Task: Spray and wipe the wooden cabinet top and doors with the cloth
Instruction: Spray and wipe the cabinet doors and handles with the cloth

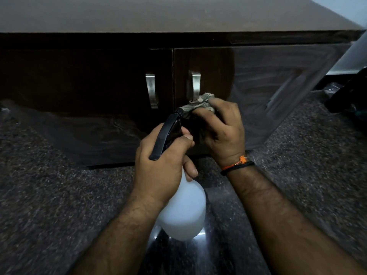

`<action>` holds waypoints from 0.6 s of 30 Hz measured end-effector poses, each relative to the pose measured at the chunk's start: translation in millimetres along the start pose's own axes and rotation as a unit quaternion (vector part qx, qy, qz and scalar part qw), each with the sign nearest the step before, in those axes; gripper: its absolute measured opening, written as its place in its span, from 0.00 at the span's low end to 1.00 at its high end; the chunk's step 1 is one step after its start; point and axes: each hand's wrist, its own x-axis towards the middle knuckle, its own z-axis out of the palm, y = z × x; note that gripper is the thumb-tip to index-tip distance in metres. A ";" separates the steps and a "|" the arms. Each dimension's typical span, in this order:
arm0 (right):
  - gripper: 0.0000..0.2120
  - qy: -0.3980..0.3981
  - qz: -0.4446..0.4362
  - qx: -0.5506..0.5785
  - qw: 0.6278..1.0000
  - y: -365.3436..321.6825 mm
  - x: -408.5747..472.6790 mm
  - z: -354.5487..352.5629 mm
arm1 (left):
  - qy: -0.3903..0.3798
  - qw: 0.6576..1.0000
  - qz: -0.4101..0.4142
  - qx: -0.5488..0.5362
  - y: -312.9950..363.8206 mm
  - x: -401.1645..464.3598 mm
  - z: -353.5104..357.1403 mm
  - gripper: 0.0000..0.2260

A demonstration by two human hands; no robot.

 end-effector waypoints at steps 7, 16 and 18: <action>0.17 0.066 0.120 0.064 0.988 -19.3 19.3 -8.5 | -0.001 1.000 -0.008 0.002 -5.4 2.8 -4.3 0.02; 0.20 0.067 0.378 0.236 0.893 -52.3 29.2 1.2 | -0.002 1.000 -0.005 -0.009 -5.3 8.0 -5.1 0.03; 0.21 0.045 0.404 0.256 0.877 -48.9 32.8 -2.0 | -0.002 1.000 -0.002 -0.011 -5.2 7.2 -3.4 0.03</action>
